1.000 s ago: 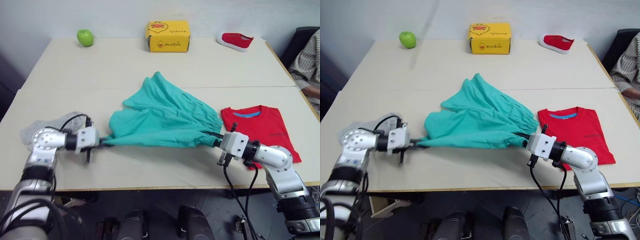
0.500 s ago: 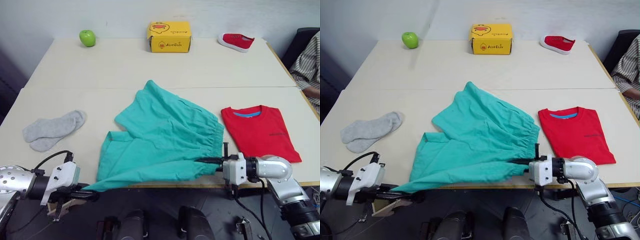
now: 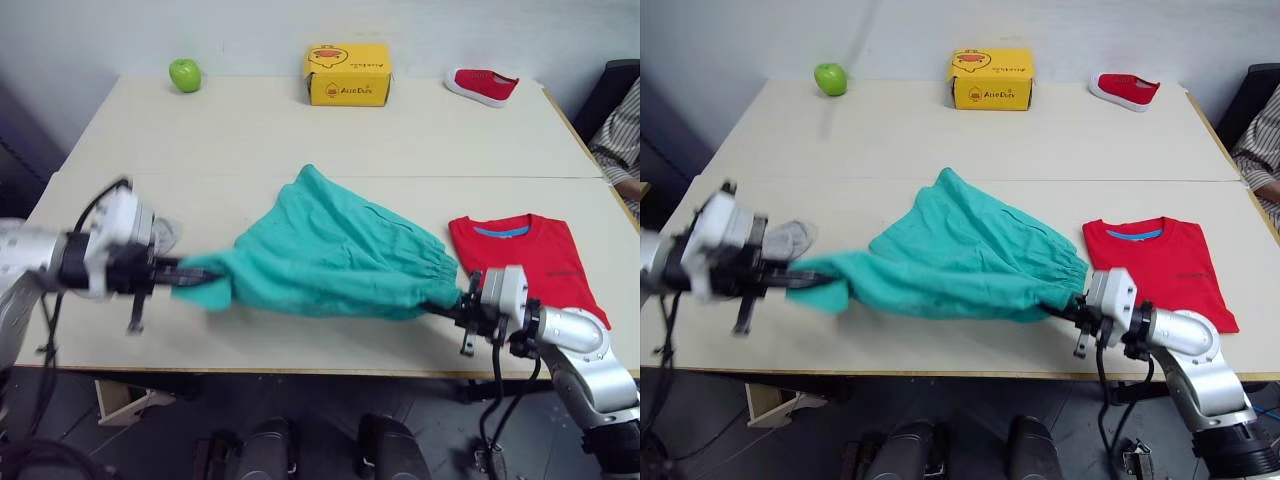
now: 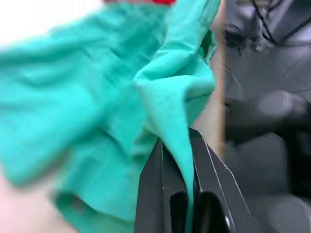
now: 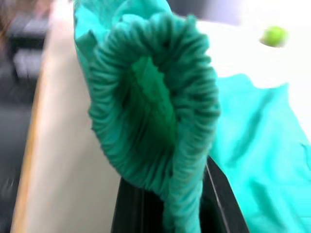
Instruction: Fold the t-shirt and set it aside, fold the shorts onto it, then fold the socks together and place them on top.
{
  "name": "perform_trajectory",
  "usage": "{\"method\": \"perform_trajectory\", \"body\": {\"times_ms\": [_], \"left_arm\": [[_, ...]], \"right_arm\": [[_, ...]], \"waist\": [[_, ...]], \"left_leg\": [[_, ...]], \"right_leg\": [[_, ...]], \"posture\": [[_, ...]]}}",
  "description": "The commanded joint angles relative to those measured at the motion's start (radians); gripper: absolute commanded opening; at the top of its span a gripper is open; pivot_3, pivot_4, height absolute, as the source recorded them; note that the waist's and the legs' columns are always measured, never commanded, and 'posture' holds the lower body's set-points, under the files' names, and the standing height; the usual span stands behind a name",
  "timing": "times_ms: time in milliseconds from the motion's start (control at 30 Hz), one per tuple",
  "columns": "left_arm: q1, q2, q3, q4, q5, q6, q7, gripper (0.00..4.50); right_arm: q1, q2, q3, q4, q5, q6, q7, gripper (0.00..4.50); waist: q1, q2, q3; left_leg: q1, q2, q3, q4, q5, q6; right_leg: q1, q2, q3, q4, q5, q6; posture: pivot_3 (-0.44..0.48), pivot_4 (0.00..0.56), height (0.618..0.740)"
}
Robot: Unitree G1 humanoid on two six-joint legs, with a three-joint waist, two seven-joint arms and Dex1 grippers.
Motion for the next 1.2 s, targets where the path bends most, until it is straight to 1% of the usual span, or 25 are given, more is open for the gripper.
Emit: {"method": "perform_trajectory", "body": {"times_ms": [33, 100, 167, 233, 267, 333, 400, 467, 567, 600, 633, 700, 767, 833, 867, 900, 933, 967, 1000, 1033, 1067, 1100, 1133, 1200], "left_arm": [[-0.336, -0.119, -0.162, 0.366, 0.221, -0.251, -0.033, 0.03], [-0.526, -0.221, -0.241, 0.634, 0.354, -0.44, -0.012, 0.03], [-0.677, -0.303, -0.305, 0.887, 0.478, -0.6, 0.051, 0.03], [-0.783, -0.374, -0.341, 1.089, 0.571, -0.709, 0.159, 0.03], [-0.816, -0.401, -0.352, 1.159, 0.605, -0.749, 0.206, 0.03], [-0.859, -0.446, -0.367, 1.264, 0.664, -0.794, 0.306, 0.03], [-0.876, -0.486, -0.385, 1.33, 0.721, -0.829, 0.404, 0.03], [-0.882, -0.521, -0.377, 1.37, 0.75, -0.824, 0.499, 0.03], [-0.878, -0.557, -0.346, 1.4, 0.758, -0.795, 0.562, 0.03], [-0.876, -0.564, -0.331, 1.406, 0.752, -0.779, 0.572, 0.19], [-0.874, -0.568, -0.318, 1.409, 0.748, -0.774, 0.574, 0.43], [-0.871, -0.57, -0.289, 1.411, 0.737, -0.759, 0.585, 0.91], [-0.871, -0.561, -0.246, 1.411, 0.718, -0.741, 0.604, 1.58], [-0.869, -0.539, -0.216, 1.408, 0.715, -0.74, 0.622, 2.18], [-0.866, -0.523, -0.2, 1.406, 0.71, -0.742, 0.615, 2.55], [-0.865, -0.514, -0.188, 1.404, 0.707, -0.743, 0.608, 2.83], [-0.858, -0.495, -0.148, 1.393, 0.662, -0.767, 0.499, 3.09], [-0.853, -0.482, -0.119, 1.384, 0.631, -0.785, 0.419, 3.44], [-0.843, -0.465, -0.097, 1.371, 0.602, -0.811, 0.321, 3.65], [-0.825, -0.446, -0.082, 1.353, 0.575, -0.83, 0.199, 4.02], [-0.814, -0.435, -0.075, 1.342, 0.562, -0.839, 0.125, 4.25], [-0.789, -0.419, -0.073, 1.322, 0.545, -0.855, 0.017, 4.47], [-0.762, -0.405, -0.078, 1.3, 0.533, -0.86, -0.082, 4.47], [-0.698, -0.382, -0.096, 1.247, 0.52, -0.867, -0.213, 4.47]], "right_arm": [[-0.066, 0.018, -0.1, -0.035, 0.159, 0.255, -0.176, 0.0], [-0.101, 0.027, -0.11, -0.031, 0.188, 0.358, -0.225, 0.0], [-0.151, 0.045, -0.106, -0.006, 0.179, 0.424, -0.267, 0.0], [-0.201, 0.064, -0.09, 0.036, 0.139, 0.478, -0.313, 0.0], [-0.217, 0.071, -0.082, 0.052, 0.115, 0.49, -0.324, 0.0], [-0.245, 0.079, -0.063, 0.083, 0.064, 0.532, -0.36, 0.0], [-0.268, 0.115, -0.075, 0.11, 0.043, 0.55, -0.412, 0.0], [-0.273, 0.14, -0.085, 0.117, 0.022, 0.559, -0.436, 0.0], [-0.247, 0.159, -0.109, 0.089, 0.018, 0.599, -0.465, 0.0], [-0.233, 0.158, -0.114, 0.071, 0.024, 0.619, -0.467, 0.28], [-0.221, 0.162, -0.125, 0.057, 0.014, 0.616, -0.481, 0.62], [-0.2, 0.165, -0.147, 0.032, 0.013, 0.628, -0.495, 1.14], [-0.172, 0.158, -0.178, 0.008, 0.007, 0.622, -0.495, 1.9], [-0.145, 0.146, -0.21, -0.007, -0.019, 0.581, -0.487, 2.55], [-0.131, 0.131, -0.226, -0.01, -0.037, 0.554, -0.472, 2.98], [-0.121, 0.121, -0.237, -0.01, -0.051, 0.534, -0.458, 3.29], [-0.107, 0.104, -0.259, -0.032, -0.047, 0.527, -0.437, 3.58], [-0.098, 0.092, -0.274, -0.046, -0.042, 0.522, -0.422, 3.98], [-0.084, 0.076, -0.279, -0.081, -0.03, 0.507, -0.379, 4.23], [-0.064, 0.058, -0.268, -0.124, -0.032, 0.47, -0.32, 4.5], [-0.05, 0.048, -0.258, -0.151, -0.036, 0.442, -0.279, 4.5], [-0.027, 0.029, -0.233, -0.187, -0.048, 0.413, -0.226, 4.5], [-0.003, 0.008, -0.204, -0.219, -0.065, 0.39, -0.176, 4.5], [0.041, -0.027, -0.141, -0.257, -0.115, 0.331, -0.096, 4.5]], "waist": [[0.012, -0.001, -0.001], [0.014, -0.002, -0.001], [0.012, -0.003, -0.001], [0.006, -0.003, -0.001], [0.001, -0.004, -0.001], [-0.006, -0.004, -0.001], [-0.012, -0.004, -0.001], [-0.015, -0.005, 0.0], [-0.015, -0.005, 0.0], [-0.015, -0.006, 0.0], [-0.015, -0.006, 0.0], [-0.015, -0.006, 0.001], [-0.015, -0.006, 0.001], [-0.015, -0.006, 0.001], [-0.016, -0.006, 0.001], [-0.016, -0.006, 0.001], [-0.016, -0.006, 0.001], [-0.016, -0.006, 0.001], [-0.018, -0.006, 0.001], [-0.019, -0.006, 0.001], [-0.02, -0.006, 0.001], [-0.02, -0.006, 0.001], [-0.02, -0.006, 0.001], [-0.02, -0.006, 0.001]], "left_leg": [[0.0, -0.002, 0.0, 0.001, 0.001, 0.0], [-0.003, -0.004, 0.002, 0.002, 0.002, 0.001], [-0.003, -0.004, 0.005, 0.003, 0.002, 0.003], [-0.005, -0.004, 0.011, 0.002, 0.0, 0.005], [-0.005, -0.004, 0.012, 0.001, -0.001, 0.005], [-0.009, -0.005, 0.014, 0.001, -0.001, 0.007], [-0.018, -0.005, 0.014, 0.001, -0.001, 0.007], [-0.019, -0.005, 0.015, 0.0, -0.001, 0.007], [-0.021, -0.005, 0.015, 0.0, -0.001, 0.006], [-0.021, -0.005, 0.016, 0.001, -0.001, 0.007], [-0.021, -0.005, 0.016, 0.002, -0.001, 0.007], [-0.021, -0.005, 0.015, 0.004, -0.001, 0.007], [-0.021, -0.004, 0.015, 0.007, -0.001, 0.007], [-0.021, -0.004, 0.015, 0.01, -0.001, 0.007], [-0.021, -0.004, 0.015, 0.011, -0.001, 0.007], [-0.021, -0.003, 0.014, 0.012, -0.001, 0.007], [-0.02, -0.004, 0.014, 0.012, 0.0, 0.008], [-0.02, -0.004, 0.014, 0.012, 0.0, 0.008], [-0.02, -0.003, 0.014, 0.012, 0.0, 0.008], [-0.02, -0.003, 0.014, 0.012, 0.0, 0.008], [-0.019, -0.003, 0.015, 0.012, -0.001, 0.008], [-0.019, -0.003, 0.015, 0.012, -0.001, 0.008], [-0.019, -0.003, 0.015, 0.012, -0.001, 0.007], [-0.018, -0.003, 0.017, 0.012, -0.001, 0.007]], "right_leg": [[0.0, 0.001, -0.001, 0.0, 0.001, 0.0], [-0.001, 0.002, 0.0, -0.003, 0.004, 0.0], [0.0, 0.002, 0.0, -0.005, 0.004, 0.0], [-0.002, 0.002, 0.001, -0.007, 0.004, 0.001], [-0.003, 0.002, 0.002, -0.007, 0.005, 0.002], [-0.007, 0.002, 0.002, -0.009, 0.005, 0.003], [-0.017, 0.002, 0.003, -0.008, 0.005, 0.003], [-0.019, 0.002, 0.001, -0.008, 0.005, 0.003], [-0.019, 0.002, 0.0, -0.008, 0.005, 0.003], [-0.019, 0.002, 0.0, -0.008, 0.005, 0.003], [-0.019, 0.002, 0.0, -0.008, 0.006, 0.003], [-0.018, 0.002, 0.001, -0.007, 0.006, 0.004], [-0.018, 0.002, 0.001, -0.005, 0.006, 0.004], [-0.018, 0.002, 0.002, -0.003, 0.006, 0.004], [-0.018, 0.002, 0.003, -0.003, 0.006, 0.005], [-0.018, 0.002, 0.004, -0.002, 0.007, 0.006], [-0.018, 0.001, 0.005, -0.002, 0.007, 0.006], [-0.018, 0.001, 0.006, -0.001, 0.007, 0.007], [-0.019, 0.001, 0.006, -0.001, 0.007, 0.007], [-0.019, 0.001, 0.006, -0.001, 0.007, 0.007], [-0.019, 0.001, 0.006, -0.001, 0.007, 0.007], [-0.019, 0.002, 0.006, -0.001, 0.007, 0.006], [-0.019, 0.002, 0.006, -0.001, 0.007, 0.006], [-0.019, 0.003, 0.006, -0.001, 0.007, 0.006]], "posture": [[0.0, 0.15, 0.74], [0.0, 0.15, 0.74], [0.0, 0.15, 0.74], [0.0, 0.15, 0.74], [0.0, 0.15, 0.74], [0.0, 0.15, 0.74], [0.0, 0.15, 0.74], [0.0, 0.15, 0.74], [0.0, 0.15, 0.74], [0.0, 0.15, 0.74], [0.0, 0.15, 0.74], [0.0, 0.15, 0.74], [0.0, 0.15, 0.74], [0.0, 0.15, 0.74], [0.0, 0.15, 0.74], [0.0, 0.15, 0.74], [0.0, 0.15, 0.74], [0.0, 0.15, 0.74], [0.0, 0.15, 0.74], [0.0, 0.15, 0.74], [0.0, 0.15, 0.74], [0.0, 0.15, 0.74], [0.0, 0.15, 0.74], [0.0, 0.15, 0.74]]}}
